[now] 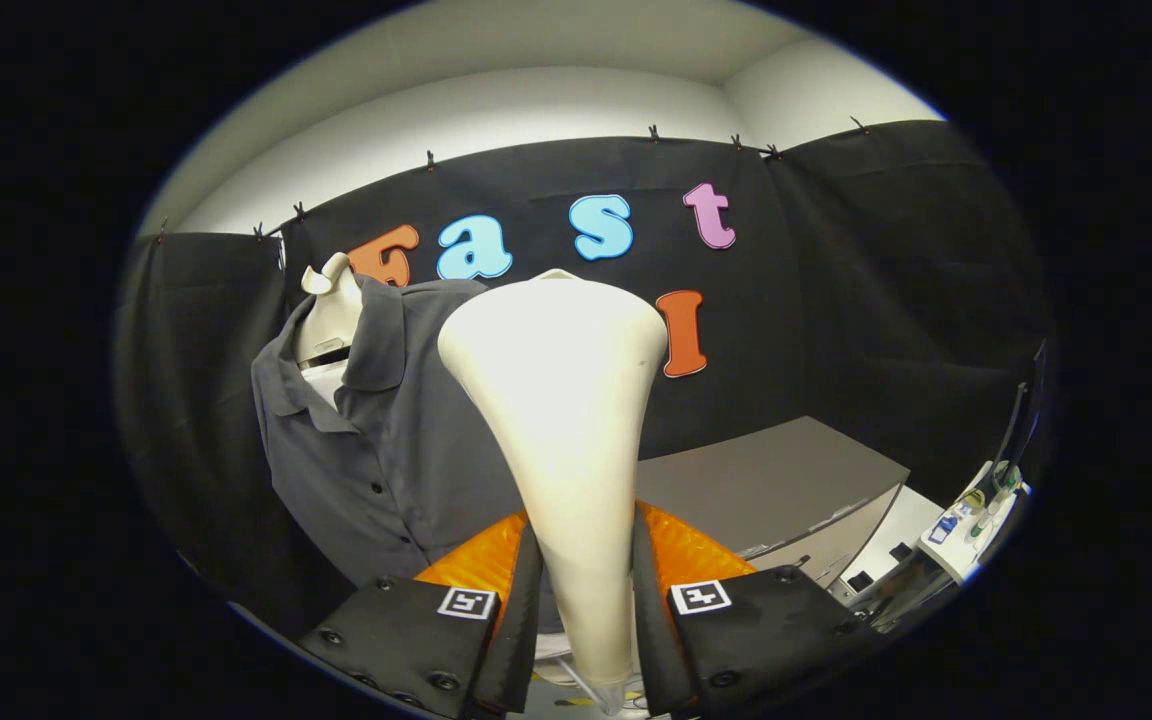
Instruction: Iron the clothes twice with a garment steamer, once on the left side and once on the right side.
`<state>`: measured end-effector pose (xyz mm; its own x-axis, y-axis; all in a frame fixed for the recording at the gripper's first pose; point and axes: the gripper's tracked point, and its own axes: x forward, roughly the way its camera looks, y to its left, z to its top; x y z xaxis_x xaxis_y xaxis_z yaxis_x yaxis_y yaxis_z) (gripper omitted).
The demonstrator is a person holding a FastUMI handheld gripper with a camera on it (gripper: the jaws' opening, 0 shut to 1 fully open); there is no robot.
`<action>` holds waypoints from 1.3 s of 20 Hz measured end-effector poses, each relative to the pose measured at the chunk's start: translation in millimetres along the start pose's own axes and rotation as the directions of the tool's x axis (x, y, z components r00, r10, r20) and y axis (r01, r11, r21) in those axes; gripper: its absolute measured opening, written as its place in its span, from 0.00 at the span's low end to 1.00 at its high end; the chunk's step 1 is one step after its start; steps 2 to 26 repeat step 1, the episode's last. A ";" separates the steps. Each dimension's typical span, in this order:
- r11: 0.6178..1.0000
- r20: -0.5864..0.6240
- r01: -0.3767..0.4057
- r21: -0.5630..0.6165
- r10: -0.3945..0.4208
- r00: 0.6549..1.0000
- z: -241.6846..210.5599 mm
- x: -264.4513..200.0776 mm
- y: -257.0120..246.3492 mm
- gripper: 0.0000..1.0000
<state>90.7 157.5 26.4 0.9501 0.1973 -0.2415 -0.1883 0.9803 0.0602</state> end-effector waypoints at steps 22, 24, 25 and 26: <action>1.000 -0.002 -0.001 -0.004 0.001 1.000 -0.6 1.6 0.1 0.50; 1.000 -0.002 -0.001 -0.004 0.001 1.000 -0.6 1.6 0.1 0.50; 1.000 -0.002 -0.001 -0.004 0.001 1.000 -0.6 1.6 0.1 0.50; 1.000 -0.002 -0.001 -0.004 0.001 1.000 -0.6 1.6 0.1 0.50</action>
